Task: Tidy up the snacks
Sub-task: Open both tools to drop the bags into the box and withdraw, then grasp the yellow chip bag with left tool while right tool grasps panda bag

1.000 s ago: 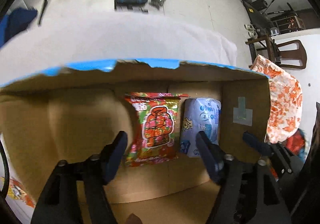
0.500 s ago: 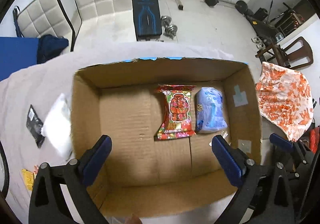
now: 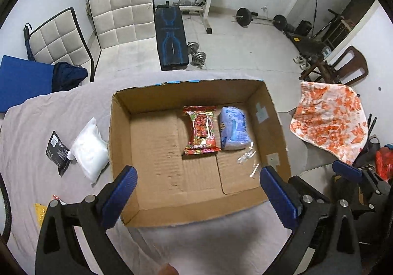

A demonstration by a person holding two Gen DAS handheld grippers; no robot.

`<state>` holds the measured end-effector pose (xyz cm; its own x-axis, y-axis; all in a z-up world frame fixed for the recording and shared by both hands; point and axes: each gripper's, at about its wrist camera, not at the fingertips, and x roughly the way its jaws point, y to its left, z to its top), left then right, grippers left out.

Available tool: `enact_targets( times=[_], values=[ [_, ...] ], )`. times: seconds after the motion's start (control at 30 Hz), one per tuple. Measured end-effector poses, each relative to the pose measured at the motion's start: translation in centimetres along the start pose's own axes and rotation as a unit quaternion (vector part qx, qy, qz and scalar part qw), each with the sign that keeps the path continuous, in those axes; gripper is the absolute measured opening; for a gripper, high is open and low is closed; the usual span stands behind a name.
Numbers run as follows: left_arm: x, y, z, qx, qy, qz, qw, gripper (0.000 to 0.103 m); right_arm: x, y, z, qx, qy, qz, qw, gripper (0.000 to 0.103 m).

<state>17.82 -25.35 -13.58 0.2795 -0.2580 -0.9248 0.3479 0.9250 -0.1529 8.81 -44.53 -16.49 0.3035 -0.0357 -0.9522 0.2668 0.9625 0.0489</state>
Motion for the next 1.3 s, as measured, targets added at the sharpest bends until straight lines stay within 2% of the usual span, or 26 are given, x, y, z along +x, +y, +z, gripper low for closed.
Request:
enact_targets(
  times=[0.23, 0.37, 0.5, 0.57, 0.7, 0.73, 0.9, 1.03, 1.13, 1.23, 1.3],
  values=[
    [-2.7, 2.5, -0.2, -0.008, -0.007, -0.021, 0.9997, 0.103, -2.2, 1.7, -0.6, 0.019, -0.002, 0.006, 1.0, 0.102],
    [-4.5, 6.3, -0.1, -0.016, -0.015, -0.007, 0.9997, 0.103, -3.0, 5.0, -0.4, 0.019, -0.001, 0.023, 1.0, 0.102],
    [-6.4, 12.5, -1.1, -0.04, -0.023, 0.035, 0.9983, 0.103, -2.5, 10.6, -0.4, -0.006, 0.011, 0.051, 0.999, 0.102],
    [-7.1, 16.3, -2.2, -0.057, -0.023, 0.067, 0.9959, 0.103, -1.7, 14.6, -0.8, -0.026, 0.026, 0.073, 0.997, 0.102],
    [-7.5, 24.6, -5.4, -0.104, -0.006, 0.133, 0.9856, 0.103, 1.4, 22.5, -2.2, -0.062, 0.073, 0.112, 0.989, 0.102],
    [-7.4, 27.3, -6.7, -0.124, 0.004, 0.152, 0.9806, 0.103, 2.2, 24.4, -2.7, -0.068, 0.084, 0.121, 0.987, 0.102],
    [-5.3, 37.0, -12.4, -0.203, 0.053, 0.194, 0.9583, 0.102, 8.6, 34.5, -6.1, -0.075, 0.167, 0.168, 0.969, 0.102],
    [-2.3, 42.5, -16.7, -0.251, 0.098, 0.211, 0.9398, 0.102, 14.7, 40.4, -8.6, -0.029, 0.244, 0.19, 0.951, 0.102],
    [-0.3, 45.2, -18.9, -0.271, 0.122, 0.211, 0.931, 0.102, 18.9, 43.9, -10.4, 0.008, 0.281, 0.19, 0.941, 0.102],
    [1.6, 47.0, -20.4, -0.282, 0.144, 0.202, 0.9269, 0.102, 21.7, 46.3, -11.9, 0.028, 0.292, 0.179, 0.939, 0.102],
    [2.5, 47.6, -20.8, -0.284, 0.152, 0.196, 0.9262, 0.102, 23.1, 47.5, -12.6, 0.029, 0.296, 0.167, 0.94, 0.093]
  ],
)
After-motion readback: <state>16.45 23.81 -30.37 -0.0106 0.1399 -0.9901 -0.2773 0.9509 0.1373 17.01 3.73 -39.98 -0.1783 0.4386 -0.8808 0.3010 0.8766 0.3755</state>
